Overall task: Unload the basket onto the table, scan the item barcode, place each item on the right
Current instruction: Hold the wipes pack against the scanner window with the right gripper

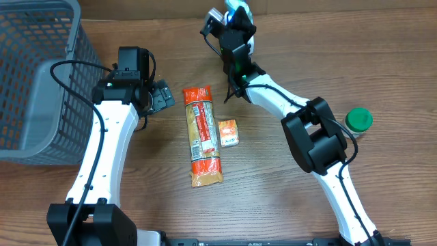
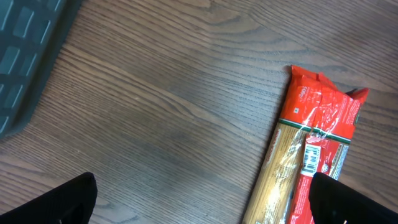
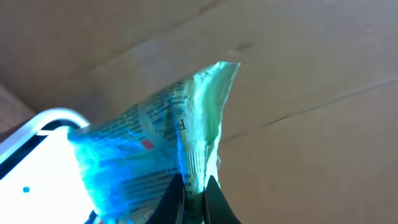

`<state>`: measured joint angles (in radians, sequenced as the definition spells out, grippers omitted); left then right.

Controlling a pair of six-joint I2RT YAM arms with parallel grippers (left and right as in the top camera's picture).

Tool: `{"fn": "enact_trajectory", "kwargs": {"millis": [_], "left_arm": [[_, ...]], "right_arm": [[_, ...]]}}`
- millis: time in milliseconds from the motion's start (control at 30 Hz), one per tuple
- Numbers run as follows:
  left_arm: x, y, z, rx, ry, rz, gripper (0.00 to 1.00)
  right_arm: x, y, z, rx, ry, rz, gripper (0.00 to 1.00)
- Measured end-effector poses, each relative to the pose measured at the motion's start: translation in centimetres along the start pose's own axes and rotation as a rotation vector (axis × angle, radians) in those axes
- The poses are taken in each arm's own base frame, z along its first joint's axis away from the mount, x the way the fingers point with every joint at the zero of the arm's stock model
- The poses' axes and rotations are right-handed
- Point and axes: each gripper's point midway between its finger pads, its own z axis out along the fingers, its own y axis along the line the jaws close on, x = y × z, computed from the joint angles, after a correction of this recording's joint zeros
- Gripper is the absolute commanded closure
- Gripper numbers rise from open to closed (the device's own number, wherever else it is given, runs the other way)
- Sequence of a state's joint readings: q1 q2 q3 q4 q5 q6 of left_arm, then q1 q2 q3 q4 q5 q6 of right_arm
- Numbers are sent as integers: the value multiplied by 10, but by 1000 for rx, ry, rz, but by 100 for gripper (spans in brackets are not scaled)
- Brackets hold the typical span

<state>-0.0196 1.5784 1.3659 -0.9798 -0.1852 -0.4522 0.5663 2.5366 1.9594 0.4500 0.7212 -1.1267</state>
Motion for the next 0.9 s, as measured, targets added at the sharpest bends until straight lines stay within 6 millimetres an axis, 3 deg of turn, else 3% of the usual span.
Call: {"fn": "enact_trajectory", "kwargs": {"millis": [300, 733, 900], "left_arm": [[0, 0, 0, 0, 0, 0, 0], [0, 0, 0, 0, 0, 0, 0], [0, 0, 0, 0, 0, 0, 0]], "right_arm": [[10, 13, 3, -48, 27, -37, 97], [-9, 40, -19, -125, 22, -77, 96], [-8, 44, -22, -135, 36, -92, 96]]}}
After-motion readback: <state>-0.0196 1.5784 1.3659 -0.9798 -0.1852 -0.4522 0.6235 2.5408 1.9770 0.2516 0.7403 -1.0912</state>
